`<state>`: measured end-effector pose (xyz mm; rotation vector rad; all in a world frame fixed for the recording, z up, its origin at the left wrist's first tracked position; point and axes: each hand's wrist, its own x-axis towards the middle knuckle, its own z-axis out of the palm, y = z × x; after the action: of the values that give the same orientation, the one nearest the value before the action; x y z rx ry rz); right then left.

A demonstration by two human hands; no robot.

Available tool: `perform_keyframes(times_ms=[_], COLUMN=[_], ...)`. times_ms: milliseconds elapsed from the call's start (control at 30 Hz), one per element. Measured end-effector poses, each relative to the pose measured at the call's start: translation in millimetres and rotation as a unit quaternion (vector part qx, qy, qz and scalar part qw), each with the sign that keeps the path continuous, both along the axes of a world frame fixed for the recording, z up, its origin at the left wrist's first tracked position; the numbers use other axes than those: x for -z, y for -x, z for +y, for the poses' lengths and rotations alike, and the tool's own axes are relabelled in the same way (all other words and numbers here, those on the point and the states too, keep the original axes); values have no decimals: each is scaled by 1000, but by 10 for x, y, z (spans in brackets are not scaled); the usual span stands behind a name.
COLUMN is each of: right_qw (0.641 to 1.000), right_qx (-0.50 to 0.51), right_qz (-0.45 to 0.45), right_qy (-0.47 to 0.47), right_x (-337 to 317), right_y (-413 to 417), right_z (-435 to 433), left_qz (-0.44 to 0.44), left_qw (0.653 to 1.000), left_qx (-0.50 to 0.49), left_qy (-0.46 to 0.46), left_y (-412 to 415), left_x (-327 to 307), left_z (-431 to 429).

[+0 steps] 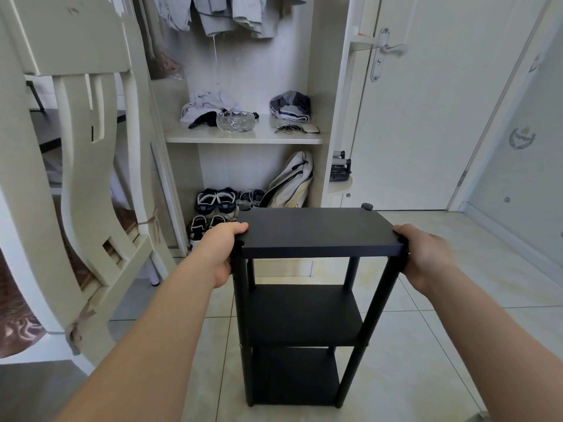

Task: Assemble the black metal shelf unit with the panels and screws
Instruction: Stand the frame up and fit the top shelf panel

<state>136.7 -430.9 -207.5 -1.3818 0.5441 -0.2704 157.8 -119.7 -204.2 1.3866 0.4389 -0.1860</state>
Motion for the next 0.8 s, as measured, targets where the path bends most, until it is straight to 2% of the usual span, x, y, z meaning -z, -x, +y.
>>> perform_keyframes(times_ms=[433,800], right_qw=[998,998], right_qx=[-2,-2], right_qz=[18,16], right_qy=[52,58], right_x=[-51,-5], right_y=[-59,-99], right_z=[14,11], left_qz=[16,13], left_qw=[1000,999], left_qx=[21,46], left_qy=[-1,8], left_y=[30,61], left_x=[-55,-72], left_z=[-1,29])
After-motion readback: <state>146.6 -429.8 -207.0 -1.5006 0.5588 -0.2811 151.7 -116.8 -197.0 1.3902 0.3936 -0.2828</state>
